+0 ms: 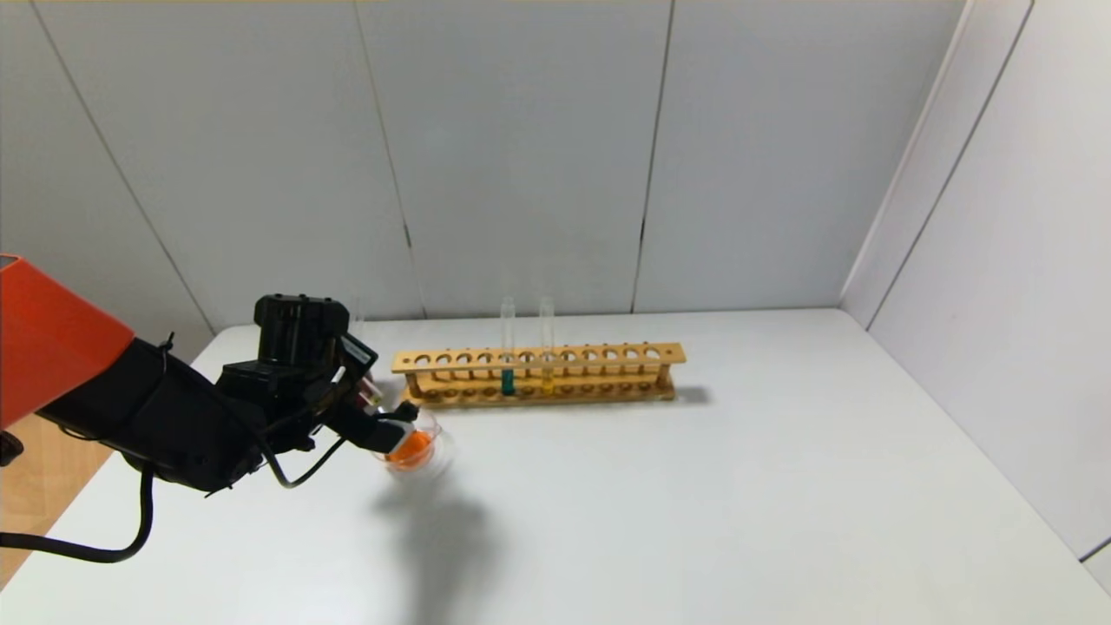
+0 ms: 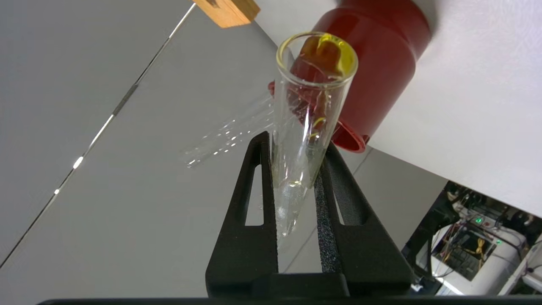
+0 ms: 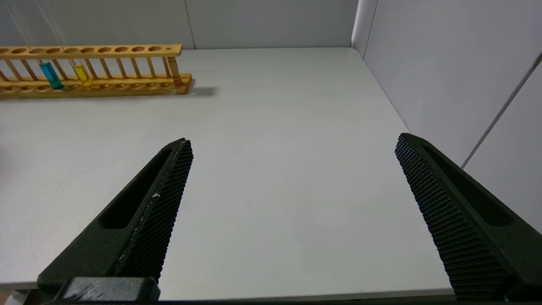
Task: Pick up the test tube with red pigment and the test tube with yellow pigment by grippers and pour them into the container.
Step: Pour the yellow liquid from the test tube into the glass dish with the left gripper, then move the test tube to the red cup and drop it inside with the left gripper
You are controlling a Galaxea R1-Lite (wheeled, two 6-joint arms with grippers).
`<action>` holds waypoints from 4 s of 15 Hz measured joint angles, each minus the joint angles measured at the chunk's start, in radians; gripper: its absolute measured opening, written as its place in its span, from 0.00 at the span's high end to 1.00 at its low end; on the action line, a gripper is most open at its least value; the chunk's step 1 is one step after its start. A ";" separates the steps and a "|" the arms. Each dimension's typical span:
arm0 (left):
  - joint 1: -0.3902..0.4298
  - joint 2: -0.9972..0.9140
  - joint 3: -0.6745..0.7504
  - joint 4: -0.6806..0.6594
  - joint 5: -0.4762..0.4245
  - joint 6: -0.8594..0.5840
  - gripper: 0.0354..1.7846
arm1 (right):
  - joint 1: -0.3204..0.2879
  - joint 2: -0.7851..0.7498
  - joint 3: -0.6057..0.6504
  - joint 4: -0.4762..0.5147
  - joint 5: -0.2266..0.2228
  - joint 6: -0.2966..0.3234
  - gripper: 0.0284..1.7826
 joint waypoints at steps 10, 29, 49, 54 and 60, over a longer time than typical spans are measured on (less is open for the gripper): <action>-0.039 -0.002 -0.014 0.000 0.075 0.068 0.84 | 0.000 0.000 0.000 0.000 0.000 0.000 0.02; -0.055 -0.036 -0.011 -0.011 0.110 0.140 0.84 | 0.000 0.000 0.000 0.000 0.000 0.000 0.02; -0.079 -0.260 0.043 -0.047 0.020 -1.538 0.84 | 0.000 0.000 0.000 0.000 0.000 0.000 0.02; -0.040 -0.288 0.049 -0.047 -0.035 -1.830 0.84 | 0.000 0.000 0.000 0.000 0.000 0.000 0.02; 0.100 -0.275 -0.025 -0.052 -0.208 -1.924 0.84 | 0.000 0.000 0.000 0.000 0.000 0.000 0.02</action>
